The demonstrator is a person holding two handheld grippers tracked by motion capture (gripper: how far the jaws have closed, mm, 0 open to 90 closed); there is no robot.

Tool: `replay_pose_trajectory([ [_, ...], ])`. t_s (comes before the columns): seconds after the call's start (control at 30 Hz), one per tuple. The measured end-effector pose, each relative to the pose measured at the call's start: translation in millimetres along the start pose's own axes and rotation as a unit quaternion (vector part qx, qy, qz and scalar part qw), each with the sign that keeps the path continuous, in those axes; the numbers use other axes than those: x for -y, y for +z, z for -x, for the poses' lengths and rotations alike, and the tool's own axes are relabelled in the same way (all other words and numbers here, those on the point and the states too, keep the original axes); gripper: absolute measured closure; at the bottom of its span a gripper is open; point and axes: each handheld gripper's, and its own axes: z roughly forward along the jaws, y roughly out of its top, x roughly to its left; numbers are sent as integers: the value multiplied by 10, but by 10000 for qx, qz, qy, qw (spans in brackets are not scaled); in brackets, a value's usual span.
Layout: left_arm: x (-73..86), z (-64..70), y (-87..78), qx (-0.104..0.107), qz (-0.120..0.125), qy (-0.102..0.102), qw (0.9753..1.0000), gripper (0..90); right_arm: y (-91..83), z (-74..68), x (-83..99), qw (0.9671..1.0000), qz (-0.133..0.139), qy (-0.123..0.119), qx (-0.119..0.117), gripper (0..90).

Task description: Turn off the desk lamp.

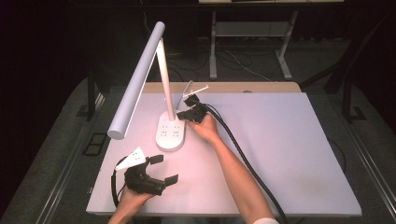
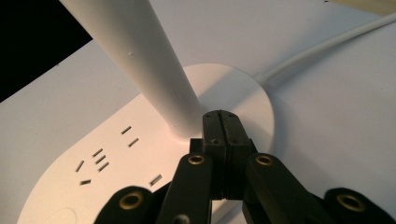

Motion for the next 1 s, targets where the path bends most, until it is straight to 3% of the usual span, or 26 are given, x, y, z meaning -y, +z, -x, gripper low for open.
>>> replay_pose_trajectory([
  [0.17,1,9,4,10,-4,5,10000,0,2,-22,5,9999,-22,-110,97,900],
  [0.57,1,-12,-7,0,8,-9,10000,0,-30,-25,-4,9999,-29,-81,104,900],
  [1.0,2,-3,2,-4,-21,21,10000,0,-253,25,-1,9999,144,-12,-33,900],
])
